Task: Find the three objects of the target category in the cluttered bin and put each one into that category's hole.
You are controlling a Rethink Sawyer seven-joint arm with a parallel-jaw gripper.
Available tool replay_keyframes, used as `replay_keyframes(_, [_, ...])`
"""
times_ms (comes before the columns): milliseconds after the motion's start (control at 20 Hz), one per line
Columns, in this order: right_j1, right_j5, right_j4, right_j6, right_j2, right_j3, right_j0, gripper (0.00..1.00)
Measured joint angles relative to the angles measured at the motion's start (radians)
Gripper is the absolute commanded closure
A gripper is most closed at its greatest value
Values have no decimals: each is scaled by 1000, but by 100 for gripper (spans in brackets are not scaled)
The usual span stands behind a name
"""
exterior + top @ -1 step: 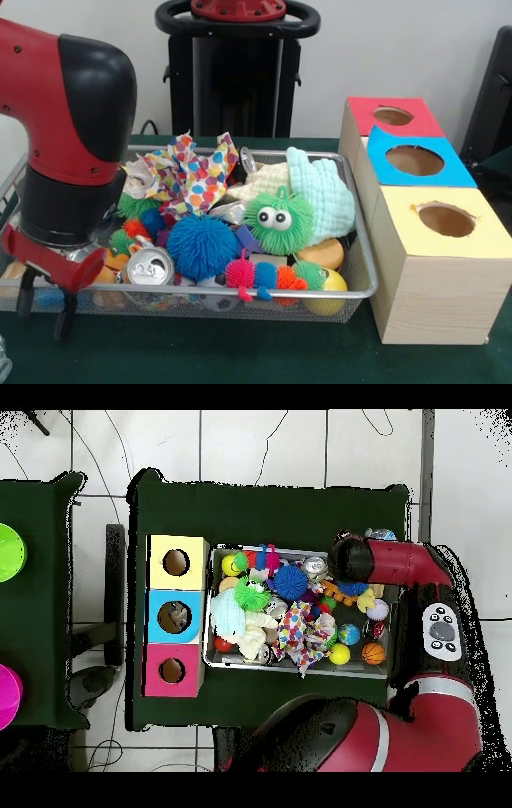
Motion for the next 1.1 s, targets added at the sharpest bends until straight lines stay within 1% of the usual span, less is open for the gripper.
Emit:
replay_keyframes(300, [14,2,-54,0,-13,-74,52,0])
replay_keyframes(600, [29,2,-92,0,-21,-128,93,0])
replay_keyframes(750, [35,2,-112,0,-30,-149,110,0])
replay_keyframes(950, [35,2,-135,0,-51,-159,129,0])
replay_keyframes(1100, [32,3,-170,0,-85,-160,156,0])
